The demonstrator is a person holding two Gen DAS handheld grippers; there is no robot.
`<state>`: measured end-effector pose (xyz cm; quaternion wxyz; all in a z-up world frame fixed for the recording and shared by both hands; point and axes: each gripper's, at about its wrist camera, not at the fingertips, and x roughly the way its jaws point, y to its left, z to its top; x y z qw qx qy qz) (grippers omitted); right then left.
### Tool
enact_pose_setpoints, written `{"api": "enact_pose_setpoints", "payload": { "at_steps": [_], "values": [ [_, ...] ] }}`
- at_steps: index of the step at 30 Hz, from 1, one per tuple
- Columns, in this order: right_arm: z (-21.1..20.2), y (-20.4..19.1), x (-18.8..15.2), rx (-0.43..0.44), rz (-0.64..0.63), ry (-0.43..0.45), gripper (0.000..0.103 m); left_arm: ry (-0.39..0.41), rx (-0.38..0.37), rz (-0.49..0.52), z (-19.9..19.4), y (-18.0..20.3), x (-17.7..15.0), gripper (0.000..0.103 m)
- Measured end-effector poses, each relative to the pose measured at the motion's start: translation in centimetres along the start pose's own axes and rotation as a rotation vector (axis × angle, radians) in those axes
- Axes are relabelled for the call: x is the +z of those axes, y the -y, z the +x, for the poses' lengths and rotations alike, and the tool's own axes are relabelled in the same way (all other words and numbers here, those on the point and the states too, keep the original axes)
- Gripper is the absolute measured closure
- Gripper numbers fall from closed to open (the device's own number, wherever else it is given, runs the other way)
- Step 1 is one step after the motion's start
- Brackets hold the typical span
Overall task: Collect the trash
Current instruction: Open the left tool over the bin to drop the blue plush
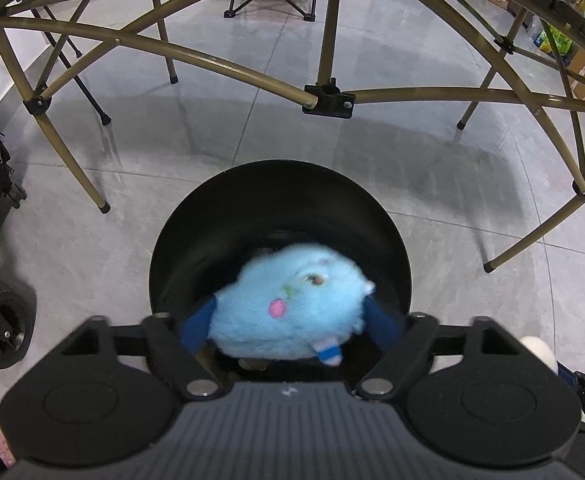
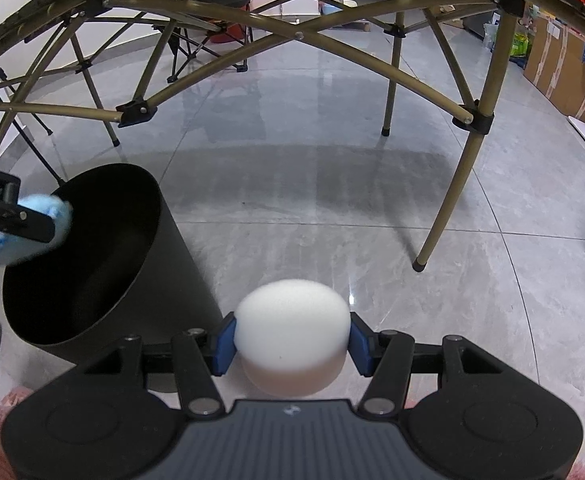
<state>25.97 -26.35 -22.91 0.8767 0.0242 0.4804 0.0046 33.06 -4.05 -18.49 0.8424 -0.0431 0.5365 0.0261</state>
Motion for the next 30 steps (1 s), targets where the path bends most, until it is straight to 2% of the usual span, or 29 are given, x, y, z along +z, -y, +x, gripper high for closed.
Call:
{"api": "enact_pose_setpoints", "payload": {
  "at_steps": [3,30],
  "values": [
    [0.0,0.0,0.0,0.0,0.0,0.0,0.048,0.021,0.012,-0.007,-0.2,-0.1,-0.1,0.0],
    [-0.6,-1.3,0.1,-0.003,-0.035,0.013,0.048,0.047,0.023,-0.039,-1.8,-2.4,-0.6,0.0]
  ]
}}
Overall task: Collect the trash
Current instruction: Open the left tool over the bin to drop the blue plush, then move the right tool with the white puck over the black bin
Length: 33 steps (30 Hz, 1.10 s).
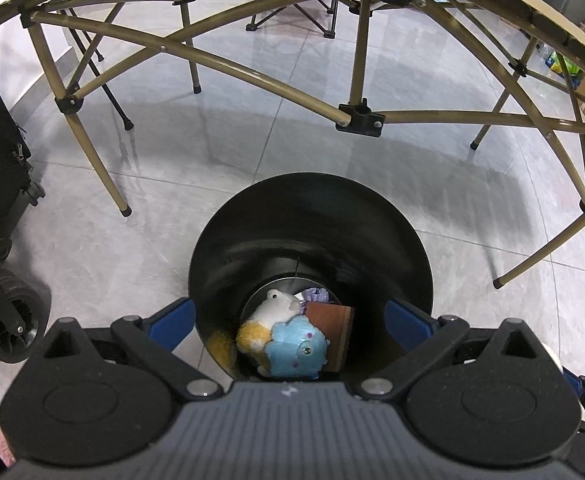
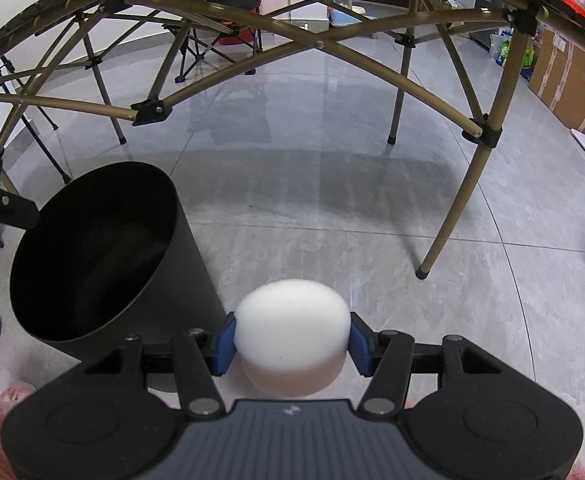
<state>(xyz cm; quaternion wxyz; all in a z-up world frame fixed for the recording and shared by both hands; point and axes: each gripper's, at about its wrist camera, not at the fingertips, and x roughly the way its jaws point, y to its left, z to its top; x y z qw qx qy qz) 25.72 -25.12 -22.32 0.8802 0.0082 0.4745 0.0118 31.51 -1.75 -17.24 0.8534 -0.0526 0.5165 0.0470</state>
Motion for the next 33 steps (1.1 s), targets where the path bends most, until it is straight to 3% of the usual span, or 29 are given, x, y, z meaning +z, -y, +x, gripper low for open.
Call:
{"api": "enact_pose_setpoints", "payload": {
  "at_steps": [33],
  "values": [
    [-3.4,-9.1,3.5,0.071,-0.135,0.111,0.048,0.057,0.0,-0.114,-3.4,-8.2,-1.2,0.0]
  ]
}}
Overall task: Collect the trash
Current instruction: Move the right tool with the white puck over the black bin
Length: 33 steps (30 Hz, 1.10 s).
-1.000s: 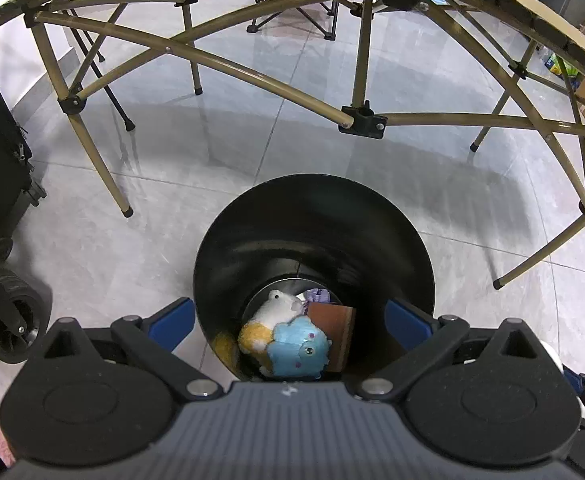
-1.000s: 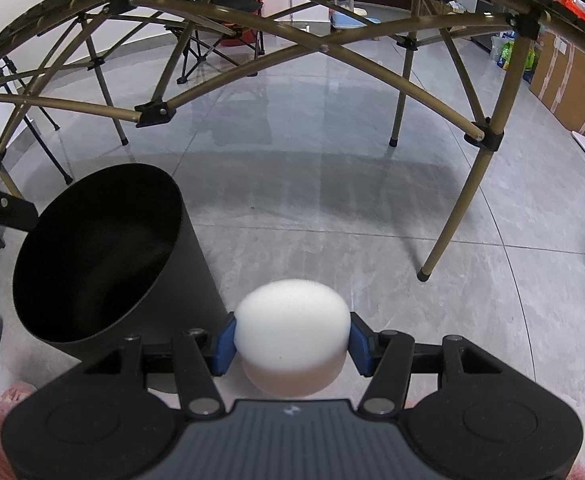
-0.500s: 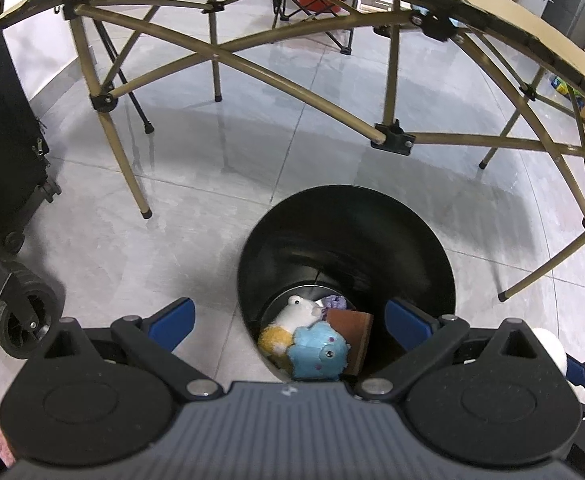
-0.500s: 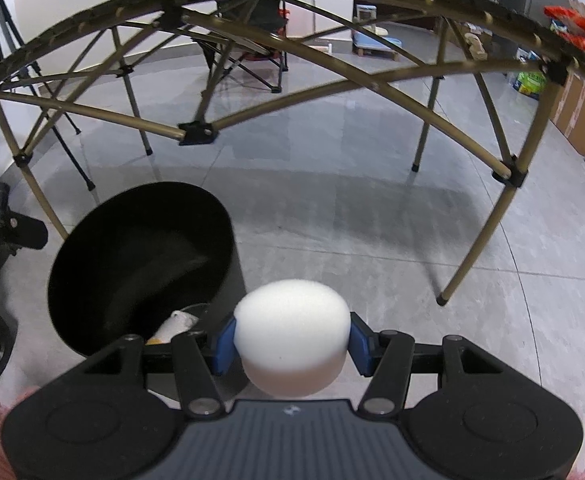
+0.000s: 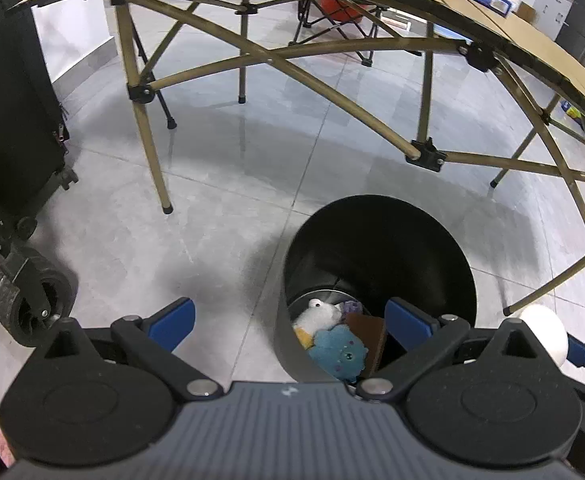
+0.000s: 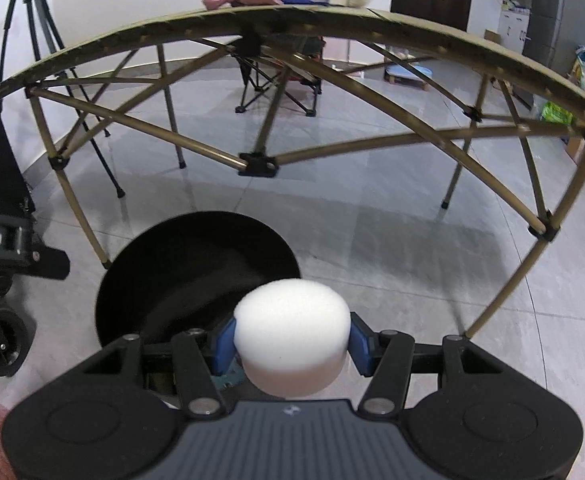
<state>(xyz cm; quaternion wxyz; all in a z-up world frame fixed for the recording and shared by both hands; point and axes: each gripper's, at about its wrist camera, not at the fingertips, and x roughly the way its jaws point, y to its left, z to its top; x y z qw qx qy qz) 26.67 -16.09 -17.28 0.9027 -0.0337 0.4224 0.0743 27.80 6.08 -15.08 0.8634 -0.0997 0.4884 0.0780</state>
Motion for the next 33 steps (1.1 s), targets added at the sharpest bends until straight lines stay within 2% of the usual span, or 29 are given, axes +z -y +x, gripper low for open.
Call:
{"api": "enact_pose_setpoints", "payload": {
  "at_steps": [12,33],
  "values": [
    [0.8,-3.5,1.7,0.027,-0.057,-0.002,0.048,-0.006,0.035,-0.059,0.0,-3.9,-0.3,0.0],
    [5.3,-7.9,4.1,0.053,-0.085,-0.111,0.048,-0.033,0.076,-0.113,0.5,-7.9,-0.8,0.0]
  ]
}}
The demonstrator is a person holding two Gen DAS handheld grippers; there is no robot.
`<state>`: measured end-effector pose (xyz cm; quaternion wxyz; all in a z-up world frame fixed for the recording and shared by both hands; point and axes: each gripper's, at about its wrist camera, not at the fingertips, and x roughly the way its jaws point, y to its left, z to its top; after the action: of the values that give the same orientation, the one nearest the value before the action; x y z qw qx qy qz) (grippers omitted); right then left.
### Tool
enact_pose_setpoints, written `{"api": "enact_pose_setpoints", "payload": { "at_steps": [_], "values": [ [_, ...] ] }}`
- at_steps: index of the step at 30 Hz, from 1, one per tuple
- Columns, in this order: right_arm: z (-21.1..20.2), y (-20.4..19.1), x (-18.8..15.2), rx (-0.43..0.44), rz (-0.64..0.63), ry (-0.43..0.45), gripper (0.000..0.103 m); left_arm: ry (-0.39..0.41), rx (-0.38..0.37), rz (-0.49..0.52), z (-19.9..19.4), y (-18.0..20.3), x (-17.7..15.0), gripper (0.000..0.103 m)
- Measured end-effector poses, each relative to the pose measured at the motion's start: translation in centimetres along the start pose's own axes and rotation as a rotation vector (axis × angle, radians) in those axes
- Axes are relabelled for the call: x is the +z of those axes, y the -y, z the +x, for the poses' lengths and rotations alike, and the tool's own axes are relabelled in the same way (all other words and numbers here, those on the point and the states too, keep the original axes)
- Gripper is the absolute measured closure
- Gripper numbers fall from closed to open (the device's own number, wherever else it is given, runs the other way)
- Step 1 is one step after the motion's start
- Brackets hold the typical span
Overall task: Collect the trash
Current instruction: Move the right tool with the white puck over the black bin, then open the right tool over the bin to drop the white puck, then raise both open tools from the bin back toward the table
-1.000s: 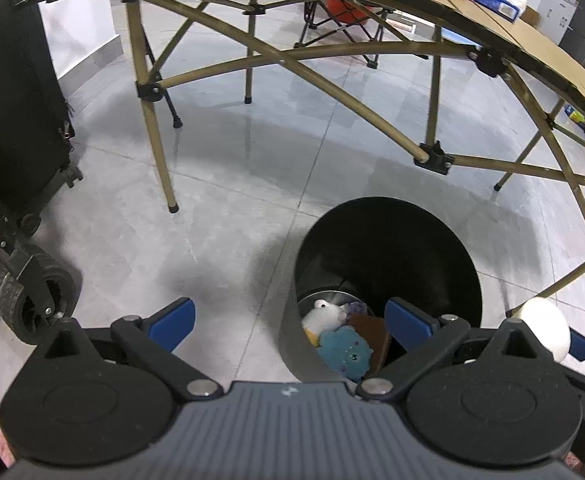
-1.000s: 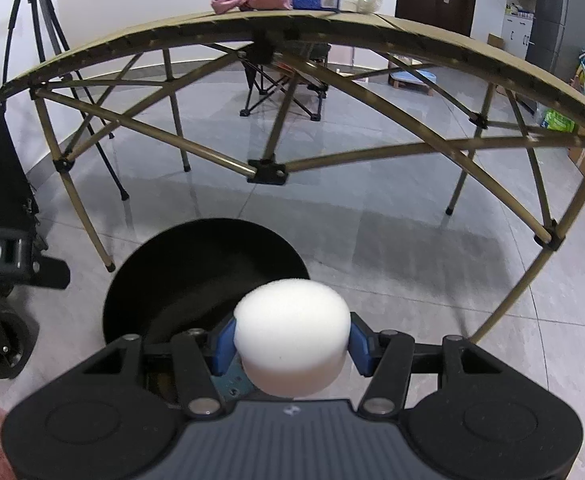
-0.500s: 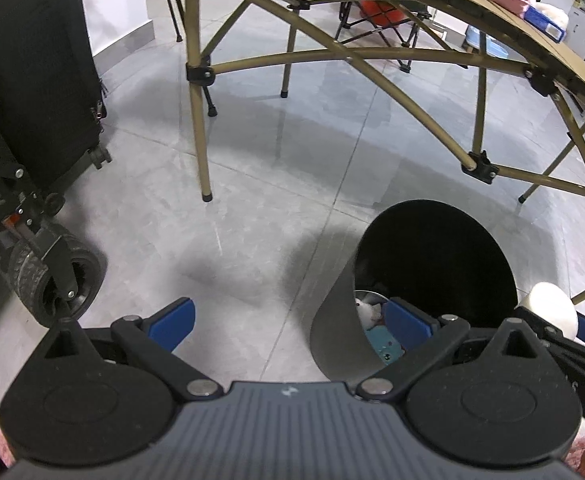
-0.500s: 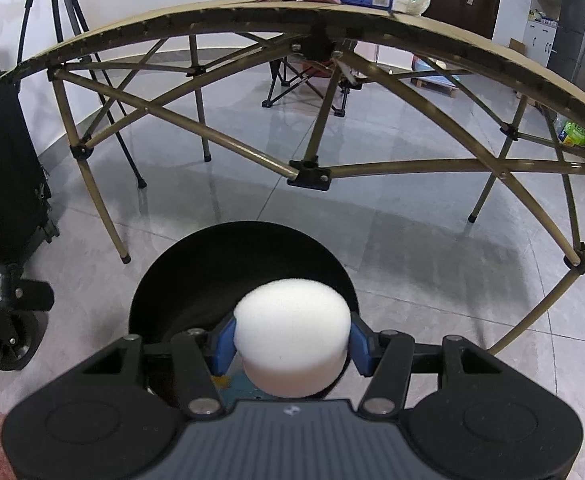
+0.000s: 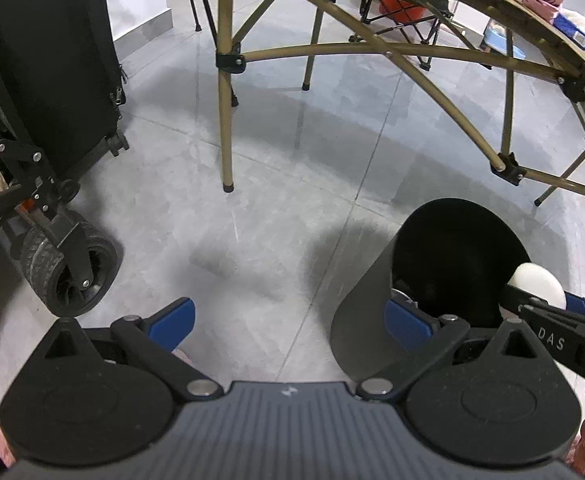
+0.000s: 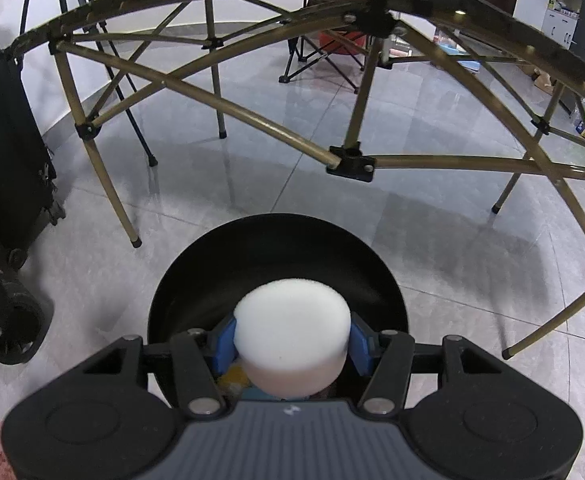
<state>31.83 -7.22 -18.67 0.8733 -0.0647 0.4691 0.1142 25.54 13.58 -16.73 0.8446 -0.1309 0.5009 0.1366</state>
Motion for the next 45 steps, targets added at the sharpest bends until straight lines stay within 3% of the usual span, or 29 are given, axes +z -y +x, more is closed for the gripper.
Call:
{"api": "enact_pose_setpoints", "payload": {
  "at_steps": [24,36,38,40,41,45],
  "values": [
    [4.2,-0.7,0.7,-0.001,0.057,-0.102,0.048,-0.023,0.079,-0.004,1.7,-0.8,0.3,0.0],
    [4.8,-1.0,0.7,0.01,0.051,-0.122,0.046,-0.025,0.077,-0.004,1.7,-1.0,0.1,0.0],
    [4.7,-0.9,0.8,0.016,0.067,-0.114,0.042,-0.024,0.077,-0.004,1.7,-1.0,0.1,0.0],
    [4.7,-0.7,0.9,0.017,0.079,-0.111,0.007,-0.024,0.077,-0.004,1.7,-1.0,0.1,0.0],
    [4.7,-0.7,0.9,0.013,0.08,-0.108,0.001,-0.024,0.076,-0.004,1.7,-1.0,0.1,0.0],
    [4.6,-0.5,1.0,0.012,0.093,-0.1,0.001,-0.019,0.068,-0.001,1.5,-1.0,0.1,0.0]
  ]
}}
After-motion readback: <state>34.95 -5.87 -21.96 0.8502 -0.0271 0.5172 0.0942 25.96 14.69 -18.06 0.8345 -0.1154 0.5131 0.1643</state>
